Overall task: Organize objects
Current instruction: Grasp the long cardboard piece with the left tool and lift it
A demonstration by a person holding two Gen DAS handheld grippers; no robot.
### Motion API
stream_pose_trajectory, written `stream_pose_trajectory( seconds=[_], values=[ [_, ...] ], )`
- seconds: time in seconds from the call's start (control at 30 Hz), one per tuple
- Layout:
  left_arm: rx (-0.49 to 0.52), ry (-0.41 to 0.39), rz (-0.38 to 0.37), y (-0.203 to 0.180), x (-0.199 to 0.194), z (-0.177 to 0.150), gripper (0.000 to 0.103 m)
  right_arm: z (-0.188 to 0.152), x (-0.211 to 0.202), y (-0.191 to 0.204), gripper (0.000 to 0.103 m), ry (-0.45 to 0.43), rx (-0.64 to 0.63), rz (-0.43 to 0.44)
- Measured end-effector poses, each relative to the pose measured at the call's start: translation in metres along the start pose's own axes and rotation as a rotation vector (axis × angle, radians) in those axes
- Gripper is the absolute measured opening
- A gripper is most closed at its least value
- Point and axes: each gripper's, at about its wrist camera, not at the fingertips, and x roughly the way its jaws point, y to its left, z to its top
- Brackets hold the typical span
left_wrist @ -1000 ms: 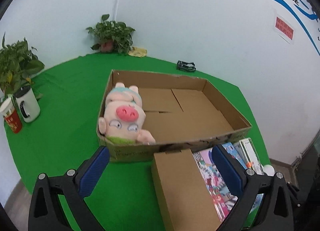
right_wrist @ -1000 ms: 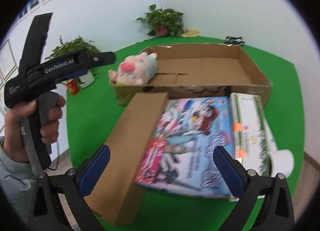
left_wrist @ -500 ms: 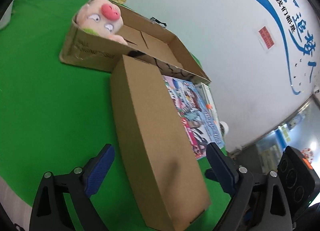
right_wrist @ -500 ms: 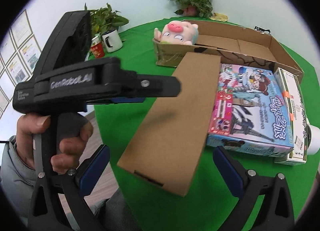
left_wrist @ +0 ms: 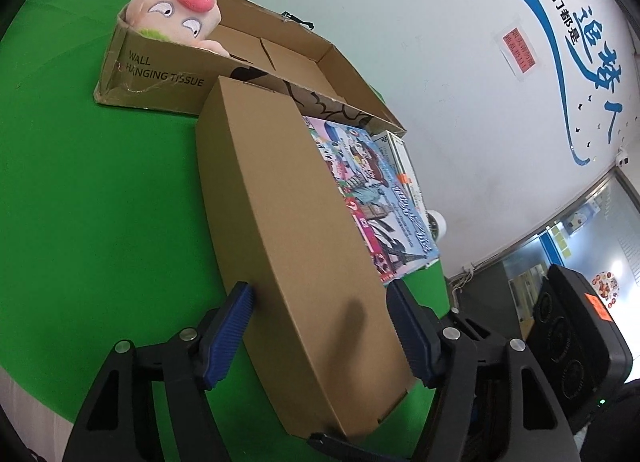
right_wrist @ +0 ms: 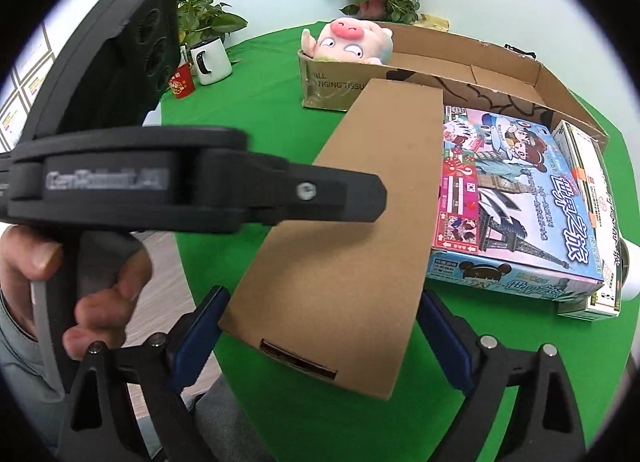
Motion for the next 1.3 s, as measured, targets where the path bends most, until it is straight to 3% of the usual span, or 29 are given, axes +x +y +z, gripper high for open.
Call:
stream_pose_trajectory(
  seconds=[0.13,0.3,0.43,0.5,0.57,0.7,0.93,1.3],
  values=[
    [-0.017,0.021,-0.020,-0.001,-0.005,-0.010,0.067,-0.007,-0.005,-0.006,0.092,-0.009,0.002,0.041],
    [-0.148,0.007,0.012,0.019,-0.009,-0.021,0.078,-0.020,-0.019,-0.012,0.092,-0.017,0.049,0.142],
    [-0.215,0.014,-0.026,0.026,-0.008,-0.025,0.082,-0.023,-0.023,-0.018,0.092,-0.010,0.099,0.229],
    [-0.202,0.006,-0.017,0.023,-0.009,-0.025,0.080,-0.023,-0.023,-0.019,0.092,-0.003,0.127,0.276],
    [-0.177,0.004,-0.006,0.016,-0.010,-0.023,0.072,-0.023,-0.024,-0.018,0.092,-0.003,0.126,0.294],
    [-0.152,-0.002,0.026,0.009,-0.015,-0.020,0.072,-0.023,-0.025,-0.013,0.092,-0.011,0.116,0.311],
    [-0.108,-0.094,0.030,-0.006,-0.039,-0.009,0.071,-0.010,-0.040,-0.006,0.091,-0.096,0.088,0.299],
    [0.102,-0.232,0.023,-0.074,-0.059,0.069,0.070,0.047,-0.081,-0.019,0.091,-0.292,0.032,0.234]
  ],
)
